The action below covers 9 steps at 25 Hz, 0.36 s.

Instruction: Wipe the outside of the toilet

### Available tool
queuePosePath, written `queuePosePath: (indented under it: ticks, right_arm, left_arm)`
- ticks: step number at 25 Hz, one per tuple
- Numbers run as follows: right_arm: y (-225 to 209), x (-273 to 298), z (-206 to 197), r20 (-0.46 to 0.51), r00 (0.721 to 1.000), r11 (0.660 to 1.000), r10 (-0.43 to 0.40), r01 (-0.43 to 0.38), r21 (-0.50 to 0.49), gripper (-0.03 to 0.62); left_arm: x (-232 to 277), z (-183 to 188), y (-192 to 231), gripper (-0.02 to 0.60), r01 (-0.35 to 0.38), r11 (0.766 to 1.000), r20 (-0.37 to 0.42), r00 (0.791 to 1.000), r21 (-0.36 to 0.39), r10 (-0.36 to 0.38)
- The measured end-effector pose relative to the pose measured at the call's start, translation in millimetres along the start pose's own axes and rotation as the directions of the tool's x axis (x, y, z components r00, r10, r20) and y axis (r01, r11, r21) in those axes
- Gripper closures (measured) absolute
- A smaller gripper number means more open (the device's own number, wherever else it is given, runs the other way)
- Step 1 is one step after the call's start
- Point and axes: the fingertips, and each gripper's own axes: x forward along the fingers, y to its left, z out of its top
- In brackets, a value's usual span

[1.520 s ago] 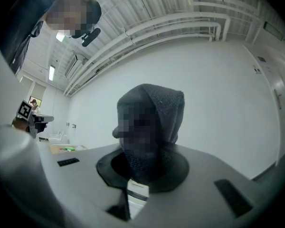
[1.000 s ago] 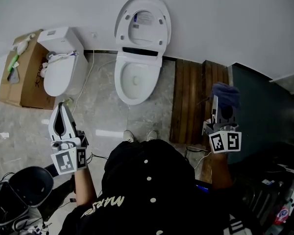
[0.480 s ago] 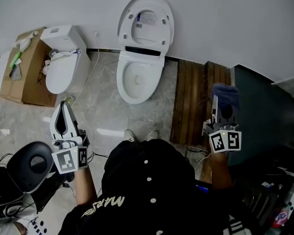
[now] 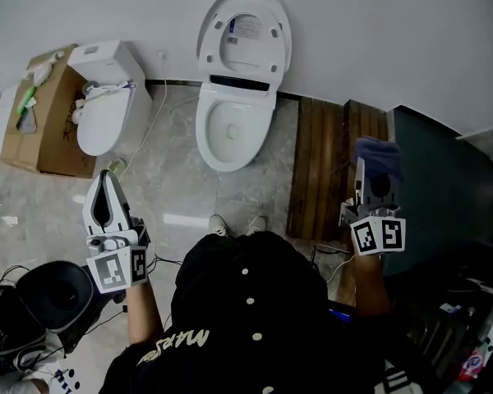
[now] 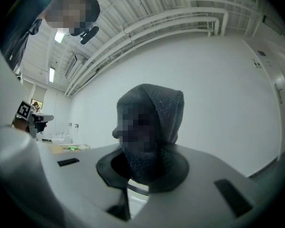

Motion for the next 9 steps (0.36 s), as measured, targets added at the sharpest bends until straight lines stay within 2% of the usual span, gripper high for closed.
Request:
queuePosePath:
  ticks: [3, 9]
  right_arm:
    - [1.8, 1.0, -0.1, -0.001, 1.000, 1.000, 0.003, -0.003, -0.004, 0.553]
    - [5.8, 3.8, 0.7, -0.008, 1.000, 1.000, 0.009, -0.009, -0.010, 0.553]
  left_arm:
    - [-0.7, -3.1, 1.8, 0.571, -0.009, 1.000, -0.015, 1.000, 0.011, 0.009]
    - [2.5, 3.9, -0.3, 0.571, 0.011, 1.000, 0.020, 1.000, -0.023, -0.010]
